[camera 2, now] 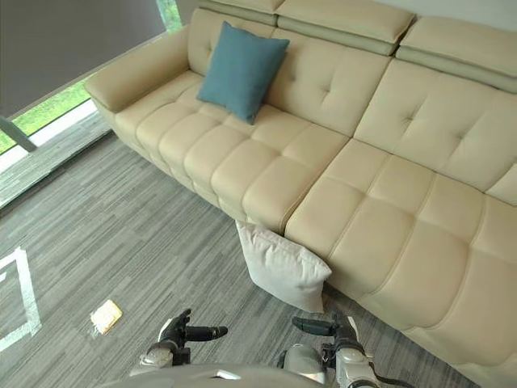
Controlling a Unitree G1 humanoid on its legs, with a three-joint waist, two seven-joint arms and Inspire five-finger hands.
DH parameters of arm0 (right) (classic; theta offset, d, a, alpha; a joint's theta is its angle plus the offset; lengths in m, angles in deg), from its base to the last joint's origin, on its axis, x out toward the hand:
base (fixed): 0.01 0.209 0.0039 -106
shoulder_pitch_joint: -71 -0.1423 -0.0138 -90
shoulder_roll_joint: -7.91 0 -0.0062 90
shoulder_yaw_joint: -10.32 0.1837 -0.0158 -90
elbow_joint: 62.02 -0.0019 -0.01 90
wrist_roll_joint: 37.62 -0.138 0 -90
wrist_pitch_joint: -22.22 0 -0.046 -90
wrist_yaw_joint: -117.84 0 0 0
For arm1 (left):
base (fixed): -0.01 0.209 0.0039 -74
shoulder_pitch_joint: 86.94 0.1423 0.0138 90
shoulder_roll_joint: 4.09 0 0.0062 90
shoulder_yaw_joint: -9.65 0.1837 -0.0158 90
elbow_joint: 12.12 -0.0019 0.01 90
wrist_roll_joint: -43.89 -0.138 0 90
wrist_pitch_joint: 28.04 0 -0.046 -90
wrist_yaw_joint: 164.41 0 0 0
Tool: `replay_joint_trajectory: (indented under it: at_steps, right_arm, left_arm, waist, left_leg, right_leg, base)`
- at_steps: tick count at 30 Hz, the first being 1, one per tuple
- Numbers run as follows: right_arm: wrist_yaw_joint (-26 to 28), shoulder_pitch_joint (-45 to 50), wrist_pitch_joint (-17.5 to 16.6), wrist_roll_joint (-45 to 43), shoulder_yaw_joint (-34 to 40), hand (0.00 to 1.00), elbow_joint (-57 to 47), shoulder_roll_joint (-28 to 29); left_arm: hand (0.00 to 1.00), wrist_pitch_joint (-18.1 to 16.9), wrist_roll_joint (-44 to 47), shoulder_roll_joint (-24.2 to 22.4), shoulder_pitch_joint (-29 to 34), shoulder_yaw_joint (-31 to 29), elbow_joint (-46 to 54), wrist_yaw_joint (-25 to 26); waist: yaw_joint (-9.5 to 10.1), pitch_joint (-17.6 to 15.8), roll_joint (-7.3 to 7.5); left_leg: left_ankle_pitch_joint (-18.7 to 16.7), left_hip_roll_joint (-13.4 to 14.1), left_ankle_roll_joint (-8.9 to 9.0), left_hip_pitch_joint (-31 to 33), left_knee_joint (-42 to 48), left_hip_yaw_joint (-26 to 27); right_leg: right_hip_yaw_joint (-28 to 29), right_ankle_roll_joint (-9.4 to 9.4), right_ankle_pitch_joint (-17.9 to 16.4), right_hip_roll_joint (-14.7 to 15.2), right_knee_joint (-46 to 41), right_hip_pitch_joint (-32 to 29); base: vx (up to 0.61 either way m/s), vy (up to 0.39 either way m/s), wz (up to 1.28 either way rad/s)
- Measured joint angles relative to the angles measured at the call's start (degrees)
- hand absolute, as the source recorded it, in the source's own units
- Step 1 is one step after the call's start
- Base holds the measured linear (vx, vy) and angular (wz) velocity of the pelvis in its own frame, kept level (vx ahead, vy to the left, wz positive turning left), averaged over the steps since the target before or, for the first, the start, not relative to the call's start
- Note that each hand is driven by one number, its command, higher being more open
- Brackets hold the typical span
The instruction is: Pick up cushions and gather them together orderly.
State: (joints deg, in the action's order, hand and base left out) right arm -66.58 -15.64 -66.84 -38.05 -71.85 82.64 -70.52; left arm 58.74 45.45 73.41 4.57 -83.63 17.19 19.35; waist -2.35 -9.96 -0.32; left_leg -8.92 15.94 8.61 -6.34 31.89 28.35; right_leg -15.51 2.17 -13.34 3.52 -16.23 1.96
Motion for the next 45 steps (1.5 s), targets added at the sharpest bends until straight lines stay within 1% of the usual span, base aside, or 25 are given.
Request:
replay_joint_trajectory:
  at_steps: [1, 3, 4, 5, 7, 8, 9, 11, 12, 14, 17, 18, 19, 20, 21, 22, 23, 24, 25, 27, 28, 30, 32, 41, 45]
  right_arm:
    - [-0.1, -0.08, 0.06, -0.04, 0.05, 1.0, -0.02, -0.08]
    - [-0.2, 0.11, 0.06, -0.12, 0.11, 1.0, 0.07, 0.0]
    - [-0.43, 0.29, 0.15, -0.88, 0.16, 1.0, 0.1, 0.3]
    - [-0.63, 0.29, 0.15, -0.93, 0.25, 1.0, 0.07, 0.55]
    - [-0.96, 0.46, 0.12, -0.94, 1.18, 1.0, -0.36, 1.19]
    - [-1.07, 0.78, 0.14, -1.51, 1.51, 1.0, -1.21, 1.26]
    - [-1.19, 1.1, 0.04, -1.9, 1.57, 1.0, -1.72, 1.27]
    - [-1.28, 2.11, 0.07, -2.09, 0.51, 1.0, -3.54, 3.2]
    - [-0.76, 2.52, 0.11, -1.85, -0.29, 1.0, -4.29, 3.75]
    - [-0.81, 2.59, 0.16, -1.86, -0.4, 1.0, -4.58, 4.0]
    - [-0.82, 2.76, 0.15, -1.86, -0.39, 1.0, -5.66, 4.31]
    - [-0.82, 2.67, 0.15, -1.87, -0.39, 1.0, -5.67, 4.32]
    - [-0.79, 2.41, 0.16, -1.82, -0.4, 1.0, -5.7, 4.33]
    - [-0.79, 2.29, 0.16, -1.81, -0.42, 1.0, -5.68, 4.32]
    - [-0.85, 1.93, 0.16, -1.81, -0.43, 1.0, -5.52, 4.75]
    - [-1.23, 1.32, 0.16, -1.76, -0.45, 1.0, -4.53, 4.94]
    - [-1.4, 0.28, 0.18, -1.67, -0.41, 1.0, -3.37, 4.84]
    - [-1.36, -0.07, 0.02, -1.52, -0.38, 1.0, -3.11, 3.09]
    - [-1.13, -0.62, -0.13, -1.05, -0.63, 1.0, -2.0, 3.1]
    - [-0.84, -0.55, -0.34, -0.82, -2.11, 1.0, -1.93, 3.98]
    - [-0.49, -0.51, -0.32, -0.77, -2.3, 1.0, -1.05, 3.69]
    - [-0.83, -0.48, -0.26, -0.79, -2.18, 1.0, 0.11, 3.06]
    - [-1.14, 0.33, -0.27, -0.8, -2.17, 1.0, 0.46, 2.47]
    - [-2.13, 2.01, -0.24, -0.89, 0.1, 1.0, 1.31, 0.3]
    - [-2.14, 2.31, -0.31, -0.9, 0.18, 1.0, 1.3, 0.27]
  left_arm:
    - [1.0, -0.04, 0.01, 0.05, 0.04, -0.12, 0.65, -0.08]
    - [1.0, -0.17, 0.01, 0.22, 0.01, -0.1, 1.11, -0.11]
    - [1.0, -0.36, 0.01, 0.61, 0.11, -0.08, 1.78, -0.12]
    - [1.0, -0.54, 0.02, 0.64, 0.16, -0.1, 2.09, -0.13]
    - [1.0, -0.67, 0.04, 0.5, 0.23, -0.33, 3.09, -0.05]
    - [1.0, -0.85, 0.05, -0.09, 0.19, -0.39, 3.14, 0.0]
    - [1.0, -0.86, 0.07, -0.28, 0.42, -0.46, 3.07, -0.01]
    - [1.0, -0.86, 0.16, 0.75, 0.46, -0.66, 3.33, 0.67]
    - [1.0, -0.95, 0.18, 0.94, 0.4, -1.76, 3.4, 0.71]
    - [1.0, -0.72, 0.25, 0.93, 0.57, -2.59, 3.43, 0.83]
    - [1.0, -0.37, 0.53, 0.81, 1.44, -2.78, 3.42, 0.86]
    - [1.0, -0.36, 0.5, 0.73, 1.52, -2.78, 3.39, 0.86]
    - [1.0, -0.29, 0.46, 0.5, 1.74, -2.6, 3.13, 0.81]
    - [1.0, -0.28, 0.45, 0.47, 1.82, -2.59, 3.08, 0.79]
    - [1.0, -0.21, 0.45, 0.67, 1.78, -2.63, 3.02, 0.66]
    - [1.0, -0.72, 0.48, 2.12, 1.57, -2.65, 3.39, -0.25]
    - [1.0, -1.15, 0.5, 2.19, 1.4, -2.16, 3.74, -0.31]
    - [1.0, -1.34, 0.55, 1.49, 0.9, -1.37, 4.49, -0.02]
    - [1.0, -1.23, 0.53, 1.32, 0.7, -1.46, 3.87, 0.22]
    - [1.0, -1.25, 0.51, 1.67, 0.76, -1.07, 2.97, 0.61]
    - [1.0, -0.71, 0.71, 1.72, 0.83, -0.06, 2.42, 0.68]
    - [1.0, -0.38, 0.63, 1.81, 0.73, 0.74, 1.9, -0.03]
    - [1.0, -0.42, 0.6, 2.0, 0.97, 0.87, 1.89, -0.06]
    - [1.0, -0.42, 1.2, 2.7, 1.19, 2.47, 1.91, 0.12]
    - [1.0, -0.43, 2.48, 3.02, 1.22, 2.57, 2.13, 0.19]
  waist:
    - [0.43, -0.12, 0.09]
    - [0.52, -0.37, 0.45]
    - [0.59, -0.74, 1.04]
    - [0.62, -0.92, 1.34]
    - [1.0, -1.06, 1.19]
    - [1.42, -1.51, 0.24]
    - [2.3, -1.88, -0.38]
    - [2.29, -1.2, 1.46]
    - [2.41, -1.22, 2.14]
    - [2.48, -0.87, 2.71]
    - [3.1, -0.46, 2.7]
    - [3.34, -0.3, 2.56]
    - [3.7, 0.09, 2.32]
    - [3.8, 0.14, 2.23]
    - [3.91, 0.07, 2.37]
    - [4.5, -0.41, 4.36]
    - [4.86, 0.14, 5.25]
    - [3.76, -0.32, 3.18]
    - [4.06, -0.22, 3.12]
    - [4.3, -0.01, 3.1]
    - [4.0, 0.12, 2.5]
    - [3.85, 0.19, 2.25]
    - [3.71, 0.19, 2.56]
    - [3.33, 0.07, 2.99]
    - [3.25, -0.22, 3.26]
  left_leg:
    - [-5.17, -1.12, -0.06, 1.44, 1.4, -2.69]
    - [-8.52, -3.28, -0.89, 3.68, 0.92, -5.19]
    - [-9.69, -5.34, -1.8, 6.1, -1.12, -6.84]
    - [-9.64, -6.36, -1.82, 7.86, -2.57, -8.38]
    - [-7.74, -8.55, -2.46, 11.96, -8.79, -14.72]
    - [-5.07, -9.38, -2.43, 12.73, -13.95, -19.78]
    - [0.8, -9.97, -2.7, 11.57, -14.67, -21.91]
    - [-2.09, -11.74, -3.1, 10.95, -13.31, -21.0]
    - [-3.99, -12.09, -4.44, 10.79, -11.57, -20.25]
    - [-5.16, -11.49, -5.54, 8.9, -10.42, -17.09]
    - [-5.86, -11.25, -6.27, 4.46, -10.87, -12.04]
    - [-5.94, -11.22, -6.41, 3.74, -11.15, -11.25]
    - [-5.99, -10.94, -6.5, 0.69, -11.57, -8.97]
    - [-5.99, -10.68, -6.51, -0.16, -10.78, -8.26]
    - [-5.77, -9.78, -6.89, 0.79, -4.62, -8.11]
    - [-9.22, -11.4, -7.88, 5.82, 0.34, -10.61]
    - [-8.71, -15.14, -9.16, 3.8, -14.06, -12.97]
    - [4.8, -13.62, -7.42, 3.61, -22.9, -14.64]
    - [4.56, -14.06, -7.68, 3.03, -21.97, -13.99]
    - [4.43, -14.06, -7.56, 3.23, -21.63, -14.46]
    - [4.11, -13.64, -7.18, 3.16, -21.78, -14.98]
    - [3.83, -12.72, -6.73, 1.58, -22.21, -15.46]
    - [3.73, -12.08, -6.57, -0.68, -22.7, -15.77]
    - [3.71, -11.93, -6.54, -2.64, -22.31, -16.9]
    - [2.67, -11.57, -6.1, -1.16, -18.48, -19.59]
  right_leg:
    - [2.56, 0.11, 0.08, 0.15, 0.81, 0.94]
    - [4.98, 0.11, 0.25, 0.91, 1.44, 2.15]
    - [7.33, 0.04, 0.28, 1.96, 1.67, 3.0]
    - [8.47, -0.06, 0.3, 2.55, 1.85, 3.27]
    - [11.82, -2.02, 0.16, 3.17, 2.16, 3.22]
    - [13.81, -3.57, -0.5, 2.77, 1.83, 3.09]
    - [16.11, -4.91, -1.34, 2.22, 0.59, 2.94]
    - [17.46, -5.39, -1.48, 3.87, -0.46, 2.11]
    - [19.02, -5.65, -1.63, 4.11, -0.98, 2.0]
    - [20.92, -5.77, -1.69, 4.11, -3.07, 1.5]
    - [23.86, -6.33, -1.52, 4.38, -8.21, -0.53]
    - [23.81, -6.76, -1.39, 4.4, -9.63, -1.17]
    - [22.02, -8.73, -0.44, 4.76, -15.74, -3.96]
    - [20.44, -9.67, 0.24, 5.22, -17.61, -4.65]
    - [17.06, -10.32, 1.66, 6.76, -19.81, -4.76]
    - [13.74, -8.98, 1.99, 10.7, -21.49, -4.83]
    - [11.23, -8.85, 1.41, 13.66, -23.4, -5.56]
    - [6.34, -8.6, -0.45, 13.83, -24.29, -5.96]
    - [5.45, -8.64, -1.69, 13.71, -19.7, -5.48]
    - [3.83, -7.7, -1.18, 11.58, -10.72, -4.54]
    - [3.05, -7.74, -1.06, 10.14, -6.47, -2.1]
    - [1.98, -7.3, -0.6, 8.57, -3.74, 0.94]
    - [1.69, -6.96, -0.39, 7.76, -2.63, 3.42]
    - [1.45, -6.69, -0.17, 7.43, -1.51, 6.39]
    - [0.0, -6.69, -0.16, 7.46, -2.2, 7.34]
  base:
    - [0.12, 0.032, -0.88]
    - [0.08, 0.101, -0.83]
    - [0.07, 0.124, -0.84]
    - [0.09, 0.178, -1.01]
    - [0.12, 0.208, -0.84]
    - [0.19, 0.316, -0.96]
    - [0.16, 0.272, -1.1]
    - [0.17, 0.215, -0.81]
    - [0.19, 0.205, -0.52]
    - [0.22, 0.163, -0.79]
    - [0.24, 0.128, -1.03]
    - [0.21, 0.071, -1.28]
    - [0.22, 0.06, -1.1]
    - [0.24, 0.037, -1.15]
    - [0.16, 0.007, -0.69]
    - [0.06, -0.029, -0.67]
    - [-0.1, -0.026, -0.36]
    - [-0.2, -0.056, -0.3]
    - [-0.15, -0.072, -0.17]
    - [-0.02, -0.105, -0.2]
    - [0.1, -0.128, -0.06]
    - [0.15, -0.155, 0.07]
    - [0.1, -0.106, 0.03]
    - [0.03, -0.013, -0.01]
    - [-0.06, -0.026, 0.17]
